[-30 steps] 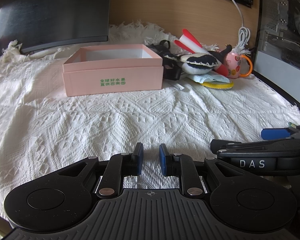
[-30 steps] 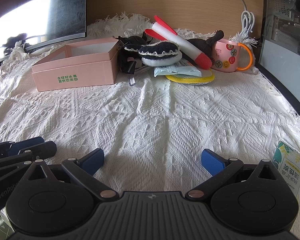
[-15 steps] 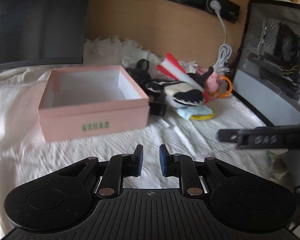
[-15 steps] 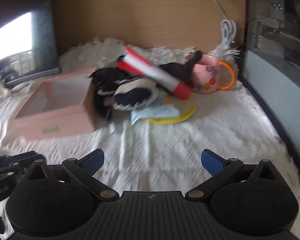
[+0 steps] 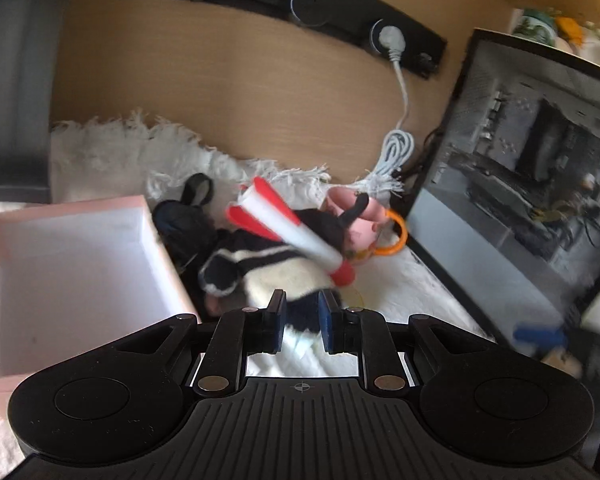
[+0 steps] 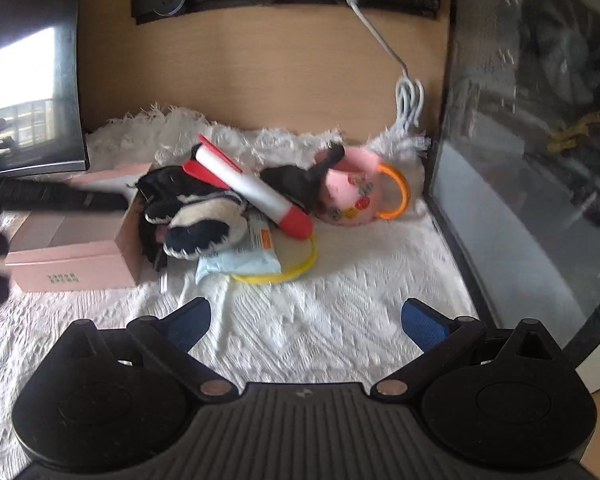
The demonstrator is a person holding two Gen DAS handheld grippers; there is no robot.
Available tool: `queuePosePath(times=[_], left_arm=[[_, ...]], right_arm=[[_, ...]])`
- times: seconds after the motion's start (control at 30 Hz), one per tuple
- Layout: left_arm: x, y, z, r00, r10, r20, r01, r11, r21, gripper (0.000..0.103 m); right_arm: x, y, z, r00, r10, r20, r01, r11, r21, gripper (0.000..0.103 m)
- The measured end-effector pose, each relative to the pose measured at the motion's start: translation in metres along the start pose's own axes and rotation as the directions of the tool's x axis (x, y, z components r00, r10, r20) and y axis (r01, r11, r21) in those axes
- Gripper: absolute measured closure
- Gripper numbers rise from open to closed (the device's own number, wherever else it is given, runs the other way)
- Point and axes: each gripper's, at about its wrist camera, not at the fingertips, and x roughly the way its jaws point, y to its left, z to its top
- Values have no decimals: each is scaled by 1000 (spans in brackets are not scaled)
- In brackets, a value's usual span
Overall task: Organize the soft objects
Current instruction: 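Reach the right tool into the toy pile and grasp the red-white rocket toy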
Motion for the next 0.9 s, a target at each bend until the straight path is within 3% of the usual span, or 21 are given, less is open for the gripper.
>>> queuePosePath(times=[0.07,0.13,0.27,0.37,0.43,0.57,0.63,0.73,0.9], left_arm=[[16,-4,18,1000,13,6,-13,1000,-8,84],[36,-5,37,996,85,-1,-85,996,-20,84],[82,3,56,972,202,-118,-208,977,-40,84],[101,7,55,964,210,-166,-227,970,-91,84],[110,6,50,957,229,-179,-247,966,-81,84],[104,-1,44,953,255,-161,-263,964,-29,84],[88,-4,41,945,284,-162,-289,957,-5,84],[76,-7,36,907,358,-222,-356,933,50,84],[51,5,28,902,358,-241,-362,932,29,84]], right_arm=[[2,-11,-5,1000,30,-1,-30,1000,0,1],[8,-20,-9,999,38,1,-38,999,-13,1],[26,-35,-14,998,64,-17,-64,998,-19,1],[38,-44,-15,996,84,-15,-84,996,-3,2],[46,-43,-5,996,89,22,-88,995,-48,14],[73,-28,37,979,150,138,-125,977,-174,29],[98,-15,57,972,199,125,-169,961,-217,45],[141,13,74,972,227,59,-202,936,-288,55],[179,33,80,984,179,3,-167,924,-345,62]])
